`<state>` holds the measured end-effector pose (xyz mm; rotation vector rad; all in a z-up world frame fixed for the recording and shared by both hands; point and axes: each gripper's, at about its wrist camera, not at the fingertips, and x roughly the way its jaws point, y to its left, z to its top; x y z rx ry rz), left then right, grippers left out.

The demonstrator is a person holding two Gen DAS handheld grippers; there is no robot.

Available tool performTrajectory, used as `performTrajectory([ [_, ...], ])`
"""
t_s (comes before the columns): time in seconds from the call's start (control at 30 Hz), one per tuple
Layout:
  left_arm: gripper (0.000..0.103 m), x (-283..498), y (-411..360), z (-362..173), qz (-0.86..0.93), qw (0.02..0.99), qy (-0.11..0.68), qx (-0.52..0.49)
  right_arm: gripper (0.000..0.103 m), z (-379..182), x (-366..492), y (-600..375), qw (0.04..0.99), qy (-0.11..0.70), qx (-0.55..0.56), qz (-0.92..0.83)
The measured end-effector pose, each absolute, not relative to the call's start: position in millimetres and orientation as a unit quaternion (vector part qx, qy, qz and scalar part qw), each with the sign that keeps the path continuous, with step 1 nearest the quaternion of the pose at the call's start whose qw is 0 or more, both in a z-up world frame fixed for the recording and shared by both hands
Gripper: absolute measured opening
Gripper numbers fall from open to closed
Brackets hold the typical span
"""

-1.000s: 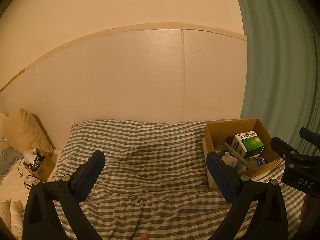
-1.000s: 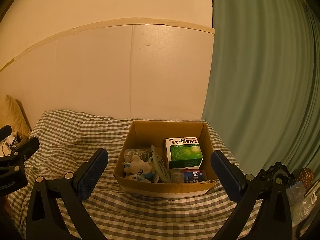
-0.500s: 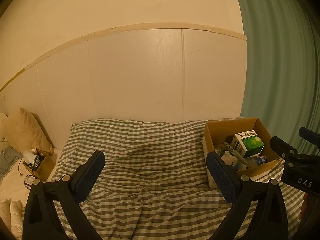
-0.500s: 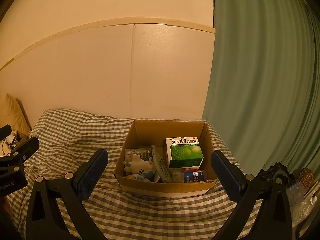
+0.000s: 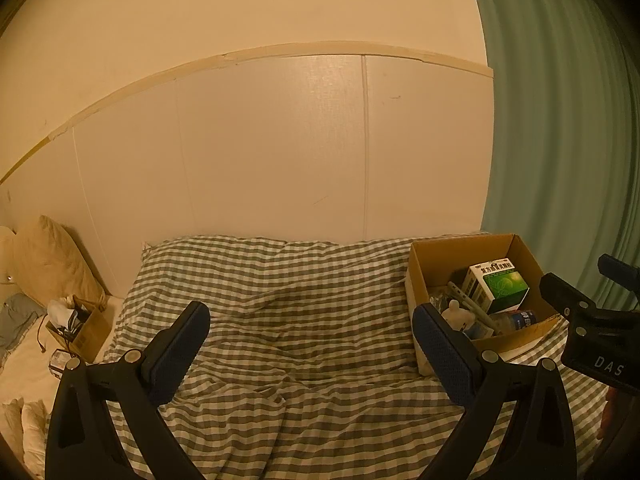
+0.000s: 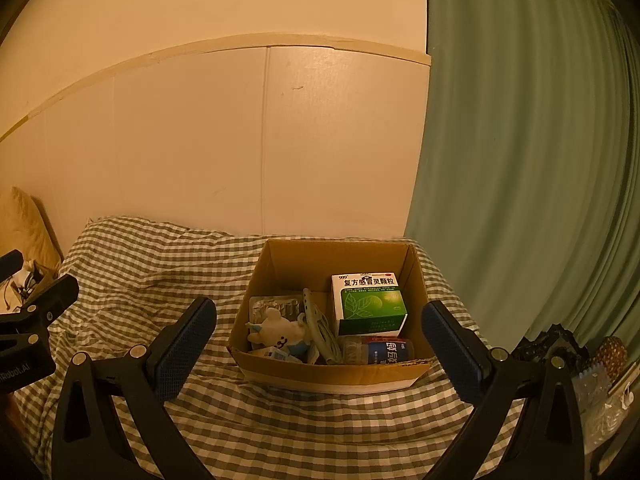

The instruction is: Organize objects

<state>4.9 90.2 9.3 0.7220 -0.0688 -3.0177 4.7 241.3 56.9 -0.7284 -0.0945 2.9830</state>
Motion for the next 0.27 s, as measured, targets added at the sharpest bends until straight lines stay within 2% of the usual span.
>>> performTrajectory([
  [0.27, 0.103, 3.5, 91.9, 10.6, -0.972, 0.017, -0.028, 0.234, 0.103, 56.6, 3.7, 242.9, 0.032, -0.030, -0.239, 0.970],
])
